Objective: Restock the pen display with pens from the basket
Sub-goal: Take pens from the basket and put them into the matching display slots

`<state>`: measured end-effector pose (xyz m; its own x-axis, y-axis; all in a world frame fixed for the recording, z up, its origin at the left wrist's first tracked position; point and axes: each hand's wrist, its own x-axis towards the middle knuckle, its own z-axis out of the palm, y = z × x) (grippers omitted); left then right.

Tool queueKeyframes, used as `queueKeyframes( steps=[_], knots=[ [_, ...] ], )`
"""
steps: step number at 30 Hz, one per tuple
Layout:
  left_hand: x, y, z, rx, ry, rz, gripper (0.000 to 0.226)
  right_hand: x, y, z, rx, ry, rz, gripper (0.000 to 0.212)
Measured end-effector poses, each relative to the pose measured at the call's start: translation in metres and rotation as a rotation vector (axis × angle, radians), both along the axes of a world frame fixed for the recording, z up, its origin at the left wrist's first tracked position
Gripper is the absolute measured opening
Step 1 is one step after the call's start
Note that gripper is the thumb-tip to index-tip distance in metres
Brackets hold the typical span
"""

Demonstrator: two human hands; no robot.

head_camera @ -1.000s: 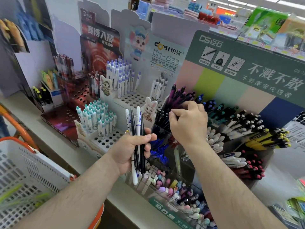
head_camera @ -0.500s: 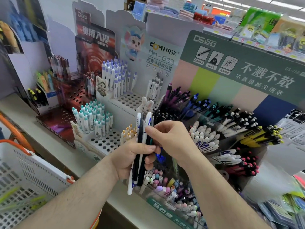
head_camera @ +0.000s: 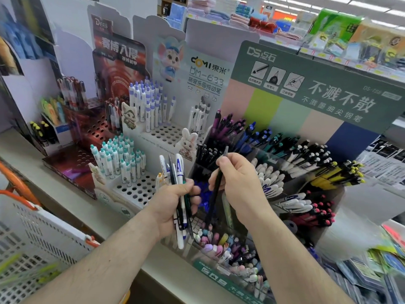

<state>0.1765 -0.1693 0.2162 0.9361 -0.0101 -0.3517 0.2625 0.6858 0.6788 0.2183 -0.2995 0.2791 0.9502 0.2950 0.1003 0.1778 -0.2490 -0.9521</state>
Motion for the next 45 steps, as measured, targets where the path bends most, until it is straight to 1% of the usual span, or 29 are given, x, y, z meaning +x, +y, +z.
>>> queueKeyframes(
  steps=[1,3,5,7,8,10,11,13,16,18,19,20,21,23,25,27,30,32,33,35,37,40,43,45],
  knots=[
    [0.002,0.004,0.000,-0.004,-0.026,0.024,0.015,-0.002,-0.004,0.003,-0.037,-0.023,0.051,0.022],
    [0.004,0.012,0.001,-0.063,-0.097,0.014,0.008,-0.005,-0.011,0.005,-0.180,-0.088,0.128,0.017],
    [0.003,0.017,0.003,-0.137,-0.172,-0.042,0.010,-0.007,-0.015,0.004,-0.319,-0.166,0.180,0.012],
    [0.002,0.019,0.002,-0.169,-0.243,-0.097,0.011,-0.009,-0.016,0.002,-0.393,-0.178,0.236,0.010],
    [0.002,0.019,0.001,-0.193,-0.271,-0.129,0.015,-0.010,-0.015,0.001,-0.413,-0.166,0.258,0.010],
    [0.002,0.022,-0.002,-0.271,-0.298,-0.190,0.031,-0.012,-0.013,0.003,-0.419,-0.141,0.279,0.009],
    [0.001,0.023,-0.003,-0.302,-0.303,-0.209,0.034,-0.012,-0.013,0.005,-0.414,-0.130,0.288,0.009],
    [-0.002,0.024,-0.004,-0.318,-0.323,-0.233,0.034,-0.013,-0.014,0.008,-0.420,-0.113,0.310,0.009],
    [-0.003,0.025,-0.005,-0.355,-0.378,-0.226,0.032,-0.010,-0.023,0.015,-0.492,-0.089,0.306,0.013],
    [0.001,0.034,-0.011,-0.463,-0.424,-0.238,0.017,-0.007,-0.033,0.018,-0.503,-0.070,0.257,0.018],
    [0.003,0.039,-0.014,-0.538,-0.457,-0.248,0.009,-0.004,-0.039,0.019,-0.483,-0.069,0.212,0.020],
    [0.004,0.044,-0.014,-0.588,-0.458,-0.241,0.015,-0.002,-0.045,0.020,-0.431,-0.061,0.151,0.021],
    [0.004,0.047,-0.013,-0.609,-0.438,-0.221,0.019,0.001,-0.049,0.019,-0.334,-0.026,0.082,0.022],
    [0.005,0.047,-0.011,-0.532,-0.443,-0.188,0.010,0.006,-0.052,0.017,-0.041,0.103,-0.042,0.020],
    [0.003,0.042,-0.009,-0.405,-0.436,-0.124,0.024,0.008,-0.047,0.015,0.221,0.172,-0.166,0.013],
    [0.004,0.035,-0.005,-0.337,-0.395,-0.103,0.033,0.009,-0.041,0.014,0.361,0.118,-0.288,0.012],
    [0.007,0.029,-0.005,-0.304,-0.328,-0.105,0.042,0.006,-0.034,0.015,0.390,-0.141,-0.391,0.010],
    [0.008,0.027,-0.005,-0.282,-0.312,-0.096,0.046,0.004,-0.030,0.018,0.334,-0.298,-0.404,0.009],
    [0.009,0.027,-0.005,-0.275,-0.311,-0.090,0.048,0.003,-0.028,0.019,0.312,-0.341,-0.405,0.010],
    [0.010,0.027,-0.005,-0.263,-0.308,-0.074,0.049,0.002,-0.025,0.021,0.317,-0.356,-0.394,0.011],
    [0.011,0.026,-0.003,-0.253,-0.281,-0.044,0.042,0.002,-0.022,0.021,0.302,-0.336,-0.377,0.020],
    [0.010,0.027,0.003,-0.192,-0.242,0.009,0.007,0.007,-0.022,0.025,0.296,-0.341,-0.388,0.023],
    [0.009,0.029,0.004,-0.149,-0.237,0.015,0.007,0.020,-0.028,0.033,0.385,-0.423,-0.497,0.019],
    [0.009,0.031,0.003,-0.140,-0.230,0.021,0.007,0.031,-0.029,0.036,0.354,-0.531,-0.556,0.017]
  ],
)
